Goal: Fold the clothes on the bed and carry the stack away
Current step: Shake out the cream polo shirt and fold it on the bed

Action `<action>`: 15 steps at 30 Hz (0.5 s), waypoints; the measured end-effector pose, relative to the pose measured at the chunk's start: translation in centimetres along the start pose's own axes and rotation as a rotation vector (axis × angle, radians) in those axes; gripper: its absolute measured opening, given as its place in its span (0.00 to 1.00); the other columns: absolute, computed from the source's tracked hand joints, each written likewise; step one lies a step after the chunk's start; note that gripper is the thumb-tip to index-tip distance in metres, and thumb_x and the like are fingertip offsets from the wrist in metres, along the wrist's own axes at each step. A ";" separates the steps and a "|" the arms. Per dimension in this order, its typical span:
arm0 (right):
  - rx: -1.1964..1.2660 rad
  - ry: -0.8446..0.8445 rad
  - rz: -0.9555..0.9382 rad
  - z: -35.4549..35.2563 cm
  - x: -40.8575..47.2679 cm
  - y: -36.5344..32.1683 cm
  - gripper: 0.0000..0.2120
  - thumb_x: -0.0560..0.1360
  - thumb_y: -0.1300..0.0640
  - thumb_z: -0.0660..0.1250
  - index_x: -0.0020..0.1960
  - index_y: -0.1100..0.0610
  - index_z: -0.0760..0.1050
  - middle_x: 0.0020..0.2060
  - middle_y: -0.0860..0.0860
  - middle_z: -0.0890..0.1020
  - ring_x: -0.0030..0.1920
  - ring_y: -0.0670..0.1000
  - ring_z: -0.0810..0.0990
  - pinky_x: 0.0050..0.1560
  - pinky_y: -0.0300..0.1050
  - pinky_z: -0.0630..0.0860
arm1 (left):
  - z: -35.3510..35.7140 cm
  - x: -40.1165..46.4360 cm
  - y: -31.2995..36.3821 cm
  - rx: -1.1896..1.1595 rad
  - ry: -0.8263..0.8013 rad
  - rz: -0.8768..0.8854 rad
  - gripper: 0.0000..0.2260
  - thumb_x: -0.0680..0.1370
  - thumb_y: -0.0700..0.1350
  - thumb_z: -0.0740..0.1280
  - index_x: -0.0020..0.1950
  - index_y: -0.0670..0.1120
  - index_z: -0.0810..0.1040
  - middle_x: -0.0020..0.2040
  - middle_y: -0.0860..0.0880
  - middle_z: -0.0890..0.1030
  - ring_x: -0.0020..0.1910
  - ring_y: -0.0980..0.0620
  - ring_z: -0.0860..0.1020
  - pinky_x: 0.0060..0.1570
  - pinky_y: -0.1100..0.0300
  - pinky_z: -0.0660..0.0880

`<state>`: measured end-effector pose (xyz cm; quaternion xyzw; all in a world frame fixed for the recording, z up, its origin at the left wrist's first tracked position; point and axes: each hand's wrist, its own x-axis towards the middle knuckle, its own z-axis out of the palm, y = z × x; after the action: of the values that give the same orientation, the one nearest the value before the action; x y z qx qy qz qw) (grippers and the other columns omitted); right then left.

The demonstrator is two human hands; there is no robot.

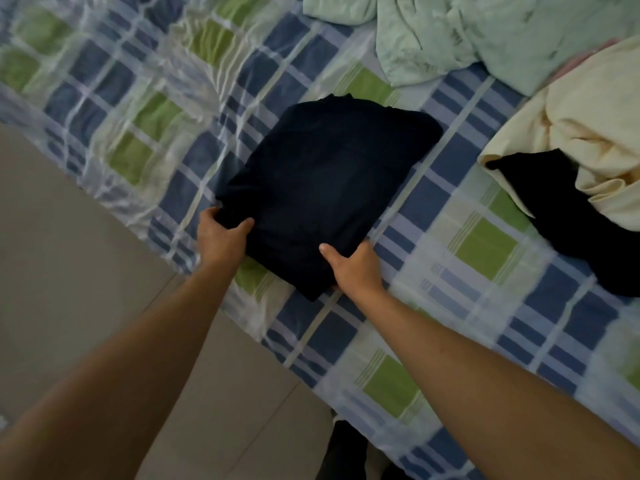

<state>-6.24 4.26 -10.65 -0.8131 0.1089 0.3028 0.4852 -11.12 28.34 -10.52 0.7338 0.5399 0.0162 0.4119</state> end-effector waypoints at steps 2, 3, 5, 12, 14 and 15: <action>-0.050 -0.021 0.017 -0.7 -0.9 0.8 0.26 0.72 0.39 0.74 0.62 0.53 0.74 0.54 0.46 0.80 0.52 0.48 0.80 0.49 0.41 0.76 | 0.2 -1.6 0.9 0.302 0.120 0.179 0.28 0.75 0.52 0.73 0.72 0.51 0.67 0.72 0.45 0.68 0.73 0.41 0.67 0.72 0.45 0.67; -0.061 -0.035 0.036 -1.3 -1.4 1.3 0.22 0.72 0.39 0.74 0.57 0.51 0.73 0.51 0.46 0.81 0.49 0.48 0.81 0.47 0.44 0.78 | 0.4 -2.7 1.4 0.399 0.140 0.300 0.27 0.77 0.50 0.71 0.73 0.51 0.66 0.75 0.44 0.65 0.75 0.39 0.63 0.76 0.43 0.61; -0.057 -0.072 0.088 -3.1 -2.4 2.9 0.18 0.73 0.41 0.74 0.51 0.50 0.71 0.46 0.49 0.82 0.43 0.52 0.84 0.44 0.51 0.82 | 1.6 -5.4 2.6 0.488 0.090 0.582 0.23 0.79 0.44 0.67 0.74 0.48 0.69 0.76 0.42 0.65 0.76 0.38 0.61 0.78 0.41 0.57; 0.195 0.227 0.253 -17.6 -5.4 11.0 0.07 0.78 0.63 0.70 0.45 0.51 0.79 0.40 0.56 0.85 0.42 0.62 0.85 0.48 0.63 0.83 | 11.8 -15.5 7.4 0.460 -0.366 1.150 0.17 0.75 0.35 0.69 0.64 0.41 0.79 0.67 0.39 0.76 0.67 0.37 0.73 0.70 0.40 0.69; 0.099 0.391 0.289 -23.2 -6.8 13.4 0.10 0.77 0.65 0.69 0.44 0.50 0.79 0.43 0.55 0.85 0.46 0.62 0.85 0.48 0.56 0.83 | 15.4 -18.3 9.7 0.430 -0.481 1.197 0.18 0.74 0.35 0.70 0.63 0.40 0.79 0.65 0.40 0.77 0.65 0.38 0.74 0.68 0.44 0.71; 0.013 0.456 0.292 -26.0 -7.7 14.7 0.09 0.76 0.65 0.69 0.45 0.51 0.79 0.45 0.55 0.85 0.48 0.62 0.84 0.48 0.52 0.81 | 17.1 -19.5 11.0 0.430 -0.526 1.214 0.18 0.73 0.34 0.70 0.64 0.41 0.79 0.66 0.40 0.77 0.65 0.39 0.74 0.67 0.46 0.71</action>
<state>-9.24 -26.26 -7.66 -0.8328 0.3334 0.1781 0.4045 -2.66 1.74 -6.72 0.9507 -0.0925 -0.0420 0.2929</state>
